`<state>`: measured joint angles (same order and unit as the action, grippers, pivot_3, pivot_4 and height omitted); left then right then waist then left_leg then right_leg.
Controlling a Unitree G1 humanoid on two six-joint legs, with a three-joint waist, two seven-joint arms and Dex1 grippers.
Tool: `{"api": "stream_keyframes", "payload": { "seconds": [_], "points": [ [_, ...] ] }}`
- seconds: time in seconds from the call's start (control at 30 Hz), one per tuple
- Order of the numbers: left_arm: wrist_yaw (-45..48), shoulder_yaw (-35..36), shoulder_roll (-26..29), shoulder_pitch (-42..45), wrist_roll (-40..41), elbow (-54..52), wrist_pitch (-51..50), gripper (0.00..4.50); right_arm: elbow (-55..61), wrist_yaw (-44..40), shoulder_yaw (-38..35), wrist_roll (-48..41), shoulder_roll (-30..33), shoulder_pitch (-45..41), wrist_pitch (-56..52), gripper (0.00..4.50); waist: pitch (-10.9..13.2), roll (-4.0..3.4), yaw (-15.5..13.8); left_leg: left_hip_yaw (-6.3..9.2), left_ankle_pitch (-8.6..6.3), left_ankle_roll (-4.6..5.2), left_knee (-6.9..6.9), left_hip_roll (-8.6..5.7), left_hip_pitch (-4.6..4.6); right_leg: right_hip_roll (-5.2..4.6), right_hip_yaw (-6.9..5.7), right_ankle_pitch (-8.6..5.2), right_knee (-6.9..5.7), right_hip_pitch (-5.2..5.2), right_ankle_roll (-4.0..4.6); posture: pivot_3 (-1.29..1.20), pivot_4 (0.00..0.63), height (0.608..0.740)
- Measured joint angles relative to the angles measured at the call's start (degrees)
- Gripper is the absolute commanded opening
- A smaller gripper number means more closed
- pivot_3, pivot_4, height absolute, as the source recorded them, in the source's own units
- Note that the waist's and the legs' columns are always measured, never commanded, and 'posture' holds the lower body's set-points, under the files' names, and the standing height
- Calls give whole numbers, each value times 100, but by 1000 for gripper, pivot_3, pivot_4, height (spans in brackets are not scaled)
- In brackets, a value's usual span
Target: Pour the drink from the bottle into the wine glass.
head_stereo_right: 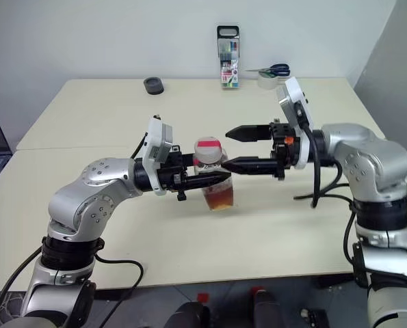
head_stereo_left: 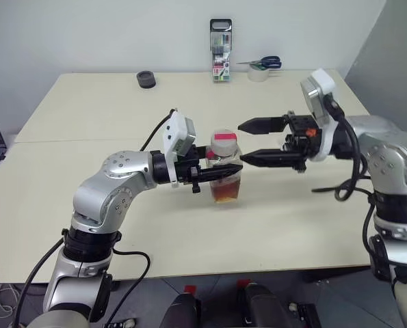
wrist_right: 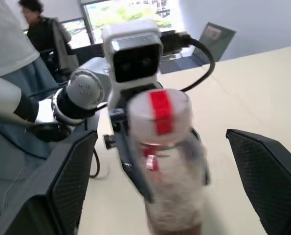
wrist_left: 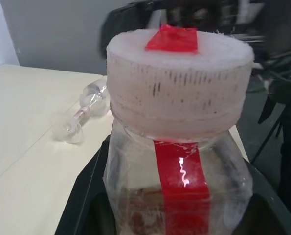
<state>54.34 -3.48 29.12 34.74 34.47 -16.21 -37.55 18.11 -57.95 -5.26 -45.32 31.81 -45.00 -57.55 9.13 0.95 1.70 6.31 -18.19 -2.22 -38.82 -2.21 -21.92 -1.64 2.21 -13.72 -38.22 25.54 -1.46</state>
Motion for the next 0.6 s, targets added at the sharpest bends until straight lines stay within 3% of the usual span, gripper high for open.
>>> {"api": "stream_keyframes", "payload": {
  "seconds": [0.27,0.57,0.6],
  "points": [
    [4,-36,-20,32,-70,131,135,1849,1475,2423,173,105,-1137,430,-2,4484,0,0,-1,-7,2,3,-14,-7,17,1,-1,0,-44,-1,0,0,150,740],
    [21,-85,-30,205,-88,262,175,1849,1477,2912,540,583,-1203,614,624,4484,0,0,10,-13,2,4,-13,-8,21,3,-5,0,-43,-2,0,0,150,740],
    [22,-85,-28,206,-88,262,175,1849,1420,2885,558,594,-1169,615,690,4316,0,0,11,-14,2,4,-14,-8,21,3,-5,0,-43,-2,0,0,150,740]
  ]
}}
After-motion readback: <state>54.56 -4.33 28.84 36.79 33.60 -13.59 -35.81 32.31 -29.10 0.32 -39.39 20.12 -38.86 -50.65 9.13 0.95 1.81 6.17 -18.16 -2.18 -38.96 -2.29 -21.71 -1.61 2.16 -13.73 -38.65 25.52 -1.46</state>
